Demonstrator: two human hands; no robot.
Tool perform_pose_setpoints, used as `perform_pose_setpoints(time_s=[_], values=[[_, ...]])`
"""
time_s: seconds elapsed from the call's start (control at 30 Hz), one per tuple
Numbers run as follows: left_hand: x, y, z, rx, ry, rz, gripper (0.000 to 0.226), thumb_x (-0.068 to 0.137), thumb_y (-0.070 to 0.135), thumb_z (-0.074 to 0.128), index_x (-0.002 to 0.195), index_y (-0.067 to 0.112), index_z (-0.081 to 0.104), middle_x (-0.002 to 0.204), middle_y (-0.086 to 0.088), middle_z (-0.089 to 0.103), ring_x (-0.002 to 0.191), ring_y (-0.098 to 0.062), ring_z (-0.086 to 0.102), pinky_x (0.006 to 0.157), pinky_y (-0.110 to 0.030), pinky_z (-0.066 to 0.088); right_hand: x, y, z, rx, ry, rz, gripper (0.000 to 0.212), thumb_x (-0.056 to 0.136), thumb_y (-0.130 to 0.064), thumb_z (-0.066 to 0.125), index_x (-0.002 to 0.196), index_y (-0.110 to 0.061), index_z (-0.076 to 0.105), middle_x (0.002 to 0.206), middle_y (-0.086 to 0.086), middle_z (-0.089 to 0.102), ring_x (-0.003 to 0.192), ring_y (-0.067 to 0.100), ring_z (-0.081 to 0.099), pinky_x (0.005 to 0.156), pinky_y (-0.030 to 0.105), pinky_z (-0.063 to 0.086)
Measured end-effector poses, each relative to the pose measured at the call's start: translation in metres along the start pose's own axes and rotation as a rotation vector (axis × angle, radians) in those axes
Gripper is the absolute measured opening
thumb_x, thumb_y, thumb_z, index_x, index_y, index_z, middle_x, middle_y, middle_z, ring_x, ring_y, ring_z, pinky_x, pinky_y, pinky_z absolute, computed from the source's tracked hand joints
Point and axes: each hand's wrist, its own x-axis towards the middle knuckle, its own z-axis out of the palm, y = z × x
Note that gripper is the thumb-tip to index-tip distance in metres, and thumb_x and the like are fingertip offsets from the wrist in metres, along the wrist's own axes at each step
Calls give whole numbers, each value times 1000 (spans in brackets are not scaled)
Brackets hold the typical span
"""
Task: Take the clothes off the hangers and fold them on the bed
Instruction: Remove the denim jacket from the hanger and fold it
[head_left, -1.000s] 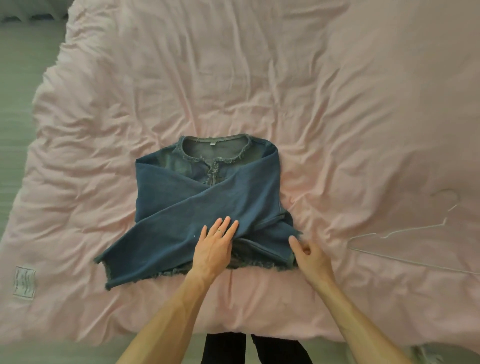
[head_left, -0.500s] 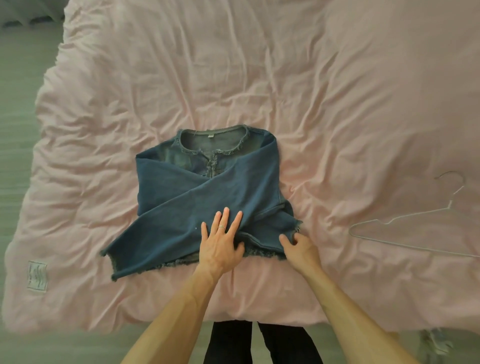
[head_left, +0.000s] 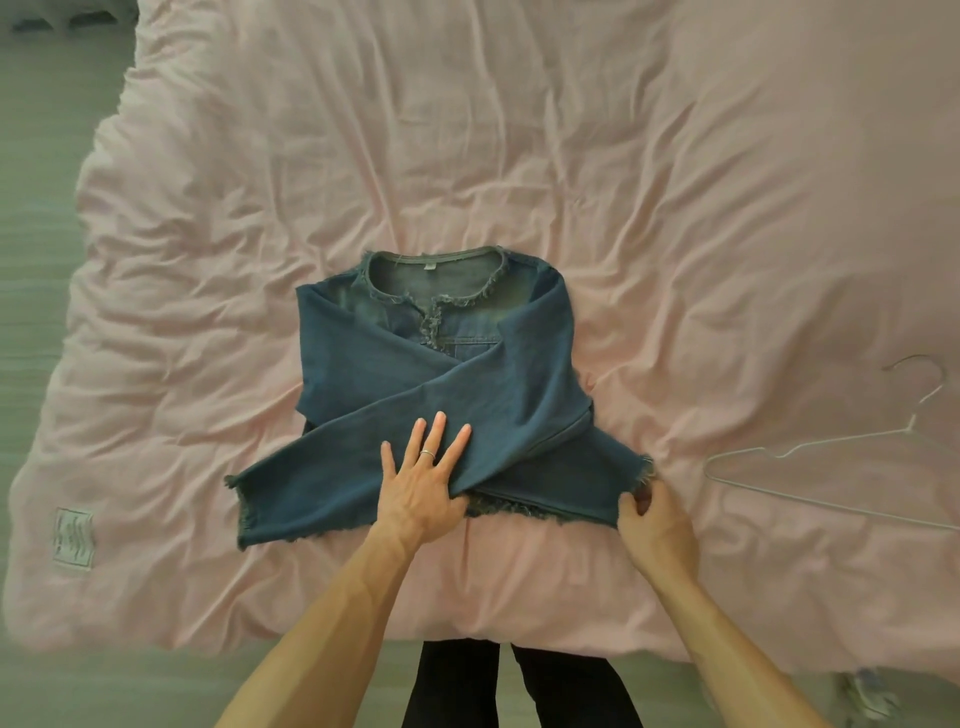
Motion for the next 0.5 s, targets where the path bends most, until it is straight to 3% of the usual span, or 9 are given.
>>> perform_pose_setpoints(time_s=[0.1,0.2,0.3,0.4,0.5], values=[[-5,-9,1,7,31,51,90,87,77,37,154,47,-17,161,8,-29,150,-19,-25,119,-58,-12,-3,-25,10,15,265,-104,39,87,-13,54,122,5,52,117,29,55,103,48,53,84,49,45],[-12,-25,3,29,79,56,84,86,86,21,153,50,-15,161,10,-28,150,-18,-26,119,-56,-15,-11,-54,19,-111,373,-430,55,85,-28,56,130,3,50,131,29,51,115,46,49,94,53,44],[-17,-37,6,24,63,13,79,85,87,10,151,52,-16,161,13,-29,150,-18,-26,118,-59,-16,-20,-88,29,-262,245,-670,63,94,-49,51,149,-20,42,155,18,33,142,37,33,111,51,33],[-20,-47,8,21,20,-19,82,77,90,-1,148,54,-22,158,15,-34,148,-18,-32,115,-63,-17,-17,-106,47,-463,50,-829,66,98,-60,35,158,-41,14,168,7,-2,154,28,-3,121,54,6],[-23,-66,13,18,-13,-57,87,72,93,-7,146,53,-27,156,14,-39,146,-18,-35,113,-67,-17,6,-92,53,-741,-157,-708,71,97,-69,17,156,-44,-12,164,2,-27,150,24,-27,119,64,-4]])
